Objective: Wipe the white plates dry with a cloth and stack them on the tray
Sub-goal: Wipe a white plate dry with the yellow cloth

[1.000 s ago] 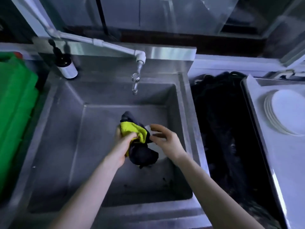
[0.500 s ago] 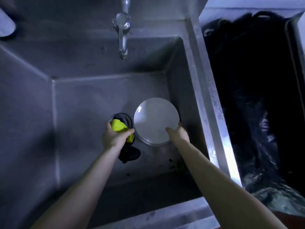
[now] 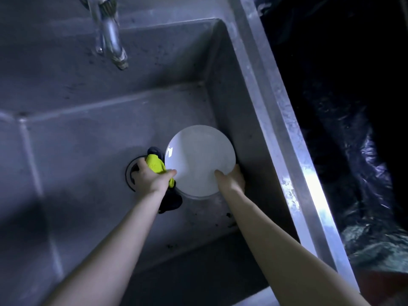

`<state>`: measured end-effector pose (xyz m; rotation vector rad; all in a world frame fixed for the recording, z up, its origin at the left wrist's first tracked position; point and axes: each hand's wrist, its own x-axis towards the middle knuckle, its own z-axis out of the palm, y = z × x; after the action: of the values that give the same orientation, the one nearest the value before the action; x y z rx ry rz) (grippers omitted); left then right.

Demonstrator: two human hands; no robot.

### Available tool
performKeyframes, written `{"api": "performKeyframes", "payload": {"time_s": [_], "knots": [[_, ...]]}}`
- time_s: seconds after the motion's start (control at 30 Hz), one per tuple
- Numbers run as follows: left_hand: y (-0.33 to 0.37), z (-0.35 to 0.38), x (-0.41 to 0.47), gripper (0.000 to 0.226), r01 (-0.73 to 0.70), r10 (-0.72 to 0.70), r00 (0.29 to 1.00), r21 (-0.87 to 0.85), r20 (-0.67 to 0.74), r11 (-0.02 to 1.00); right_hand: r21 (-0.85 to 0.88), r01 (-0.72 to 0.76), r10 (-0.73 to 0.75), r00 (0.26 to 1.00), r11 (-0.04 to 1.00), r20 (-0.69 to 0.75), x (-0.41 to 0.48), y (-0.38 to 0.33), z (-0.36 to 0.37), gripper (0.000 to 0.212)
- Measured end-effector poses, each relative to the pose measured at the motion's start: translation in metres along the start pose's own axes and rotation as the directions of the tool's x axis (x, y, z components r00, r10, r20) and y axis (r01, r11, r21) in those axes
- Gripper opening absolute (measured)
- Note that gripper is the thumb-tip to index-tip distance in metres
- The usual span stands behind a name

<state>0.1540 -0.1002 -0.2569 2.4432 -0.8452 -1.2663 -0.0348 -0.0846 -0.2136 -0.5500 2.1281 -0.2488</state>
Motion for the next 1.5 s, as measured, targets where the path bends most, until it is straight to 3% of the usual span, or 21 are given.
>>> {"api": "performKeyframes", "payload": {"time_s": [0.23, 0.67, 0.97, 1.13, 1.23, 1.4, 1.5], "knots": [[-0.006, 0.002, 0.003, 0.074, -0.026, 0.026, 1.000, -0.005, 0.001, 1.000, -0.001, 0.028, -0.028, 0.999, 1.000, -0.032, 0.000, 0.011, 0.002, 0.049], [-0.030, -0.023, 0.007, 0.071, -0.005, 0.005, 1.000, 0.030, 0.009, 1.000, -0.071, 0.077, -0.070, 0.994, 0.995, 0.087, -0.017, 0.012, 0.005, 0.044], [-0.044, -0.029, 0.006, 0.063, -0.006, 0.004, 1.000, 0.094, 0.022, 0.996, -0.151, 0.099, -0.077, 0.986, 0.984, 0.144, -0.016, 0.012, 0.001, 0.048], [-0.043, -0.031, 0.010, 0.054, -0.045, 0.038, 0.998, 0.152, 0.049, 0.987, -0.091, 0.196, -0.184, 0.975, 0.976, 0.124, -0.023, 0.007, 0.007, 0.060], [-0.044, -0.033, 0.012, 0.051, -0.069, 0.062, 0.997, 0.161, 0.052, 0.985, -0.046, 0.145, -0.141, 0.986, 0.988, 0.085, -0.020, 0.001, 0.008, 0.055], [-0.052, -0.037, 0.013, 0.051, -0.069, 0.061, 0.996, 0.140, 0.064, 0.988, 0.170, -0.095, 0.080, 0.992, 0.981, 0.097, -0.008, -0.006, 0.013, 0.045], [-0.064, -0.046, 0.011, 0.050, -0.071, 0.062, 0.994, 0.097, 0.087, 0.993, 0.219, -0.121, 0.106, 0.991, 0.968, 0.083, -0.008, 0.003, 0.016, 0.032]]}}
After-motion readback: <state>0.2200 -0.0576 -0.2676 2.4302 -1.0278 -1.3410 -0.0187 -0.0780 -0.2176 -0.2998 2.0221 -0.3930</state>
